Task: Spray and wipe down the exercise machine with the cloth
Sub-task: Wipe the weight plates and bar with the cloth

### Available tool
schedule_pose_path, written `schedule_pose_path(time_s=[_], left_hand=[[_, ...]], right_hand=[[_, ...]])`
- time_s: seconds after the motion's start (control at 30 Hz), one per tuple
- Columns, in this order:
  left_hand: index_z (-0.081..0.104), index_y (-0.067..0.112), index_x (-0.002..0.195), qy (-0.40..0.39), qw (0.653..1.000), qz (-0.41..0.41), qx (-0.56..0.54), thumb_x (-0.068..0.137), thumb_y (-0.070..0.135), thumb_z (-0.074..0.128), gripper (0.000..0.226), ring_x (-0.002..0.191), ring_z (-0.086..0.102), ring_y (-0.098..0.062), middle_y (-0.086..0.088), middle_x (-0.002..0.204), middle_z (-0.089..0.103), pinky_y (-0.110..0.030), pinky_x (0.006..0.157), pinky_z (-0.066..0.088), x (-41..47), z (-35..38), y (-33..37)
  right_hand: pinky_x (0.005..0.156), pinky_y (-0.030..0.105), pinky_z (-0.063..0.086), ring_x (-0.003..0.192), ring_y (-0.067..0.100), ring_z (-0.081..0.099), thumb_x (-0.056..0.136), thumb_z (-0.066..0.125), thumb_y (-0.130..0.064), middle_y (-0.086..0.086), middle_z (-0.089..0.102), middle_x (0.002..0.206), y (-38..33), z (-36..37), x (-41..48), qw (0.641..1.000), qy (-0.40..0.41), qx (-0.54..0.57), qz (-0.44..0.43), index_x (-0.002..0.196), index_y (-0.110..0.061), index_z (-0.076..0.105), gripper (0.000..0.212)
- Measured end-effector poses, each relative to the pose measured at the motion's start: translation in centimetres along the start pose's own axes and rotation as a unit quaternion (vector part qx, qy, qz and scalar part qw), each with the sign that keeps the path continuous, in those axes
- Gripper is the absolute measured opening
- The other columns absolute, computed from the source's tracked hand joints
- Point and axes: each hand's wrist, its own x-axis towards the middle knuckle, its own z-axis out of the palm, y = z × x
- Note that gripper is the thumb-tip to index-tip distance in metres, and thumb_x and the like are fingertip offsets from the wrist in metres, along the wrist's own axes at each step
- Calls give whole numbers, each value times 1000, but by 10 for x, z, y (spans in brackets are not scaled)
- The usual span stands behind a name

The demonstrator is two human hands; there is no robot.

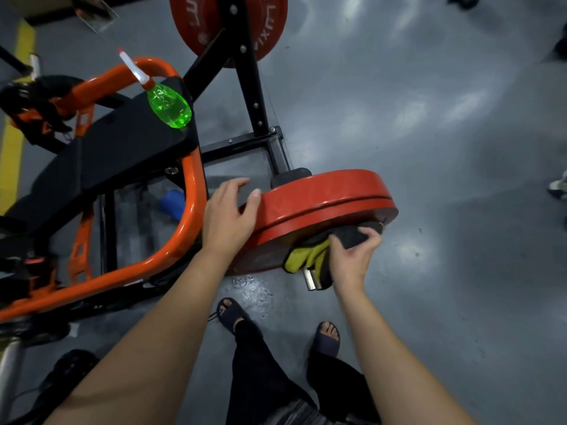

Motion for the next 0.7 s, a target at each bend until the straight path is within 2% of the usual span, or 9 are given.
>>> schedule_pose_path(time_s=[0.07, 0.13, 0.17, 0.23, 0.33, 0.5, 0.6, 0.7], left_hand=[[65, 20, 125, -13, 1000, 20, -10, 100, 52, 47, 45, 122, 58, -17, 3, 126, 66, -43, 108, 43, 10, 15, 37], [67, 26, 120, -42, 999, 15, 14, 97, 64, 36, 54, 121, 58, -18, 6, 124, 67, -44, 112, 37, 15, 35, 69], [68, 29, 118, -59, 996, 19, 69, 95, 68, 30, 58, 120, 57, -20, 6, 121, 68, -46, 113, 33, 14, 46, 79], [67, 32, 114, -80, 980, 22, 183, 95, 72, 27, 59, 117, 55, -24, 5, 116, 67, -47, 108, 33, 14, 61, 89], [66, 30, 111, -87, 973, 13, 216, 97, 71, 29, 56, 114, 55, -25, 3, 114, 67, -46, 99, 36, 17, 61, 90], [66, 31, 110, -80, 976, 25, 201, 98, 70, 33, 52, 109, 56, -23, 6, 109, 68, -43, 92, 37, 16, 60, 85], [66, 32, 110, -75, 979, 35, 184, 99, 68, 34, 49, 108, 57, -21, 7, 109, 69, -41, 92, 37, 16, 55, 81], [66, 34, 113, -79, 980, 42, 177, 100, 67, 34, 48, 110, 57, -19, 9, 111, 68, -39, 93, 37, 15, 54, 78]], right_hand=[[86, 29, 46, 101, 19, 62, 87, 71, -7, 10, 54, 121, 5, -7, 16, 997, 1, 27, 79, 119, -24, 36, 50], [83, 25, 46, 91, 4, 60, 91, 67, -7, 12, 58, 122, 13, -3, 22, 993, -26, 11, 116, 121, -24, 35, 47], [81, 24, 46, 88, 3, 59, 91, 66, -7, 12, 60, 120, 15, 0, 21, 992, -34, 1, 122, 121, -25, 36, 46], [77, 23, 46, 88, 10, 62, 88, 67, -8, 11, 62, 115, 8, 2, 15, 993, -39, -13, 115, 118, -25, 38, 45], [80, 25, 48, 98, 23, 62, 79, 72, -8, 9, 60, 113, -12, 2, -3, 999, -30, -19, 23, 112, -23, 39, 49], [84, 22, 46, 96, 10, 53, 72, 63, -10, -6, 47, 108, -59, -9, -10, 985, 30, 72, -152, 112, -13, 39, 47], [85, 33, 49, 99, 19, 53, 73, 63, -20, 4, 46, 111, -62, -8, -9, 976, 40, 87, -193, 113, -12, 39, 48], [87, 43, 52, 103, 26, 53, 73, 64, -26, 9, 45, 115, -39, -1, -17, 984, 2, 38, -176, 115, -20, 36, 51]])
